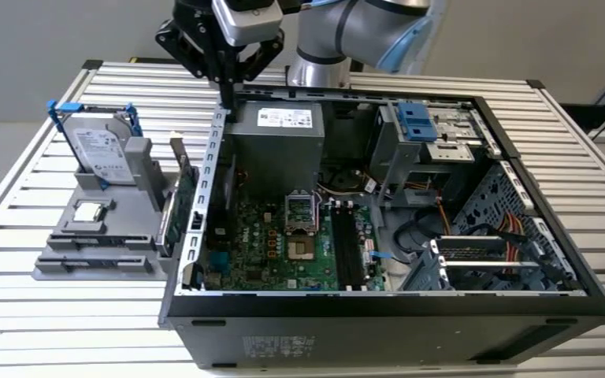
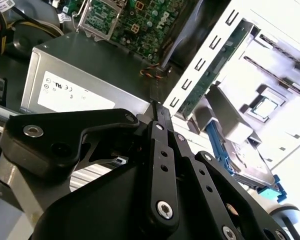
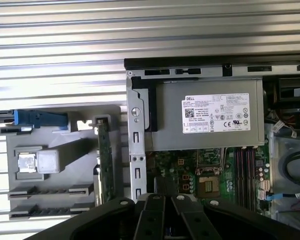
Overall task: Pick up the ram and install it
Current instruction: 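Reach for the ram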
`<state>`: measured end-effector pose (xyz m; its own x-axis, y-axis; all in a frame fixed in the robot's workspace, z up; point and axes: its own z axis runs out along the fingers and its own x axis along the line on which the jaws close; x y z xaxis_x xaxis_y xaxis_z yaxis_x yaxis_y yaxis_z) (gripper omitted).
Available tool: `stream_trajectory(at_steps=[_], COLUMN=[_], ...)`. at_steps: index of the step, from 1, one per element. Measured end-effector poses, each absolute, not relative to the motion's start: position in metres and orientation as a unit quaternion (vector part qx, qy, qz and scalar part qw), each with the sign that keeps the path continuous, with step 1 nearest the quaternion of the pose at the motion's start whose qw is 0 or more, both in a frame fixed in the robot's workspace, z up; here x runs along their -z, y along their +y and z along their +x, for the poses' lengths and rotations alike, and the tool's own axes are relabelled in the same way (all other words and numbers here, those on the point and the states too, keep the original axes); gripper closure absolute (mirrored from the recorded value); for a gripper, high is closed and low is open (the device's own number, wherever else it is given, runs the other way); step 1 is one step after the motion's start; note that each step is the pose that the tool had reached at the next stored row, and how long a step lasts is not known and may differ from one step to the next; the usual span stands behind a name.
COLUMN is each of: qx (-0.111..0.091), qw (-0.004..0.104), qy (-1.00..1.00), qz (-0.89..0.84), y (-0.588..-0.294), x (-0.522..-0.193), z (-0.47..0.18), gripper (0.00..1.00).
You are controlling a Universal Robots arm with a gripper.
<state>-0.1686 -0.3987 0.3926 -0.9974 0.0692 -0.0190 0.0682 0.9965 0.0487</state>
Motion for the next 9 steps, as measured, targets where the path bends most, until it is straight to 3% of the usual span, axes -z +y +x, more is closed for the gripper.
stream_trajectory(at_steps=[9], qx=[-0.024], qw=[0.01], qy=[0.999], qz=[0.033], y=[-0.3987], x=[-0.3926], z=[-0.1781], gripper=[1.0])
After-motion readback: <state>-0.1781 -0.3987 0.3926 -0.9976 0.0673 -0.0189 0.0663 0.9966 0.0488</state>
